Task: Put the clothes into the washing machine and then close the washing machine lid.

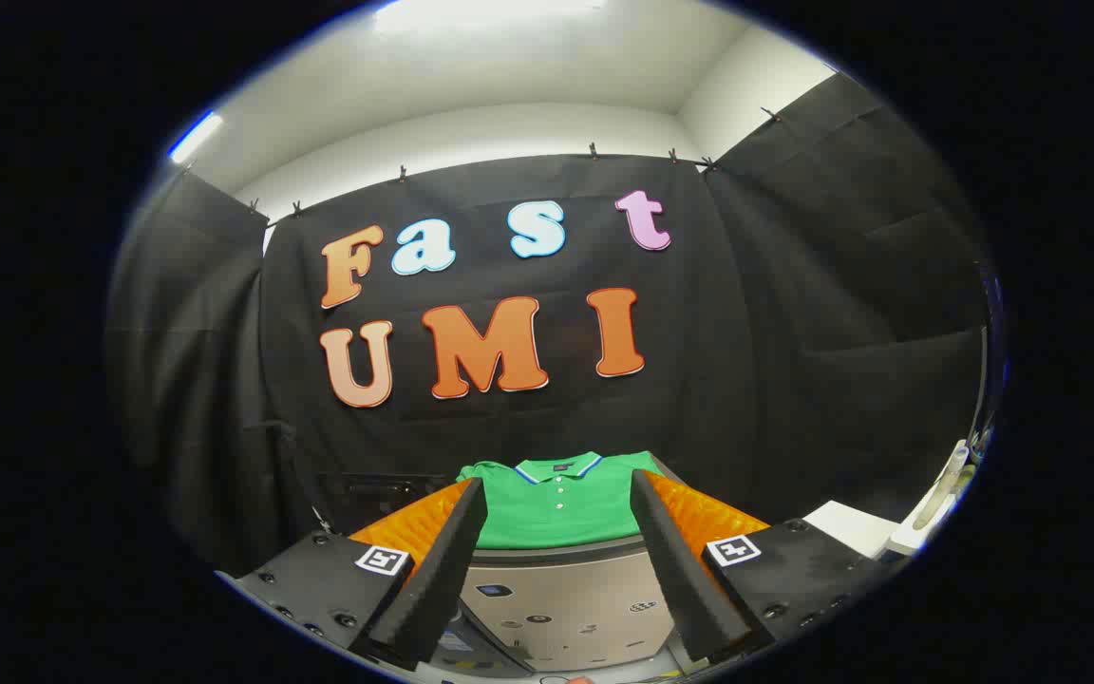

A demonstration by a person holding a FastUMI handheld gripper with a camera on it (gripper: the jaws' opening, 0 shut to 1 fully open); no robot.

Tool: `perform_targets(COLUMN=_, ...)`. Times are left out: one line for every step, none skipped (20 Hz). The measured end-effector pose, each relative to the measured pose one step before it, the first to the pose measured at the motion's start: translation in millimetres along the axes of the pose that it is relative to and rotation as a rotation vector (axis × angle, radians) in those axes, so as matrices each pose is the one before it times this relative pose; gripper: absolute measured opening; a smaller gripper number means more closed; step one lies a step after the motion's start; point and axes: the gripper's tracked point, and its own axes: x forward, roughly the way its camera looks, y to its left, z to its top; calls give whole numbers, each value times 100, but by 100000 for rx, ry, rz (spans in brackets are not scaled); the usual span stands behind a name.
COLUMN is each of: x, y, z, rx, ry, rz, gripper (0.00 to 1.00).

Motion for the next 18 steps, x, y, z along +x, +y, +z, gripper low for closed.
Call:
perform_targets(x=-40, y=251, z=-75, rx=-1219, ry=444, rz=628, gripper=98)
perform_targets(x=115, y=283, z=-138, rx=-859, ry=333, rz=819, gripper=98)
perform_targets(x=190, y=181, z=-108, rx=-695, ry=470, rz=402, gripper=98)
perform_targets(x=59, y=93, z=66, rx=-504, ry=-93, rz=460, gripper=98)
perform_targets(x=24, y=2, z=370, rx=317, ry=-660, rz=237, gripper=98)
perform_targets(x=178, y=194, z=126, rx=610, ry=-29, rz=613, gripper=98)
perform_targets(x=96, y=1, z=-72, rx=11, ry=247, rz=275, gripper=98)
perform_targets(x=106, y=-130, z=-146, rx=-487, ry=157, rz=-35, gripper=98)
perform_targets(x=60, y=-201, z=-58, rx=-373, ry=332, rz=-243, gripper=98)
perform_targets(x=43, y=-124, z=-90, rx=-393, ry=291, rz=-76, gripper=98)
perform_targets(x=89, y=-86, z=-34, rx=-110, ry=21, rz=2, gripper=98)
perform_targets(x=-20, y=-84, z=-113, rx=77, ry=48, rz=-194, gripper=98)
perform_targets(x=278, y=-95, z=138, rx=65, ry=125, rz=-99, gripper=98)
perform_targets(x=3, y=-133, z=-10, rx=143, ry=-101, rz=10, gripper=98)
perform_targets(x=-50, y=35, z=88, rx=-114, ry=-63, rz=233, gripper=98)
perform_targets(x=27, y=-107, z=136, rx=-225, ry=-272, rz=-148, gripper=98)
perform_targets(x=82, y=-121, z=-87, rx=-559, ry=76, rz=-100, gripper=98)
perform_targets(x=80, y=-162, z=-6, rx=-335, ry=-155, rz=-124, gripper=98)
